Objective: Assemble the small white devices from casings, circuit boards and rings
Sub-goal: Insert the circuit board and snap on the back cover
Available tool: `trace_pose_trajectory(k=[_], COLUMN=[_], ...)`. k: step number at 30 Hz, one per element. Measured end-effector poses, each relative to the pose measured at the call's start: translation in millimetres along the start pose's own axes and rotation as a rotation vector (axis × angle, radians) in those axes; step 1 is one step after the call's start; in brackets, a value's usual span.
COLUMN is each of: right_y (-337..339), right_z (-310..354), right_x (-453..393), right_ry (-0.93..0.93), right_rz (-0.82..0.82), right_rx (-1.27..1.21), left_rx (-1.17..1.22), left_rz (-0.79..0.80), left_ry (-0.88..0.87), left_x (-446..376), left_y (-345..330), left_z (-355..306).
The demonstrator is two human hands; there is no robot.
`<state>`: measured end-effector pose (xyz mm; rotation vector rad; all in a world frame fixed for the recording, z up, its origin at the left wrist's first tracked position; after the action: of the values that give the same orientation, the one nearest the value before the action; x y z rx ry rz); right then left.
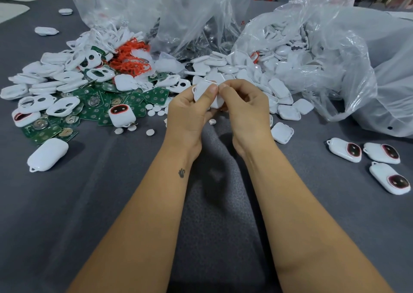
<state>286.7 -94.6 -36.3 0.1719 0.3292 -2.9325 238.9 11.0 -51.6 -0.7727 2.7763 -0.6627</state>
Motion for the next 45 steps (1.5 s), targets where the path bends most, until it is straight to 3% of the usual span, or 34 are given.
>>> trace_pose_trajectory(k=[4, 25, 30, 34, 39, 45], right_y=[2.8, -15.1, -6.2, -1.2, 9.2, 5.6], right_z=[3.5, 3.9, -6.0, -6.3, 12.6, 25.3], right_x=[-0.7, 7.2, -2.3, -3.9, -0.3, 4.2], right_ry=[0.049, 0.084, -0.052, -0.066, 0.168, 0.309], right_rz=[-0.02, 0.125, 0.082, 0.061, -0.064, -0.052], right_rx=[0.066, 0.121, -0.055, -0.044, 0.281, 0.313], left_rx=[0.111, 0.121, 0.071, -0.053, -0.142, -0.129], left_rz=[-0.04, -0.167, 0.002, 0.025, -0.005, 0.073], left_ry=[0.064, 0.0, -0.037, -0.087, -0.107, -0.11], left_x=[-0.8, -1.7, 0.3, 0.8, -0.6, -1.8], left_y=[2.5, 9.8, -1.9, -2.6, 0.4, -4.7], left_z=[4.0, -7.9, -9.9, -10.3, -6.7, -3.0])
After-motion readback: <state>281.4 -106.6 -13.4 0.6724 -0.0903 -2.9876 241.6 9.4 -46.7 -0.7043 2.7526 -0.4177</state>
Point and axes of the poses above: each hand's wrist, its own x-axis away from the middle knuckle, its own y-axis out of the back of the hand, z = x × y, the point moved 8 cm from there along -x, towards the middle knuckle, and after that the axes turned 2 degrees about -z, right-handed, at the moved point
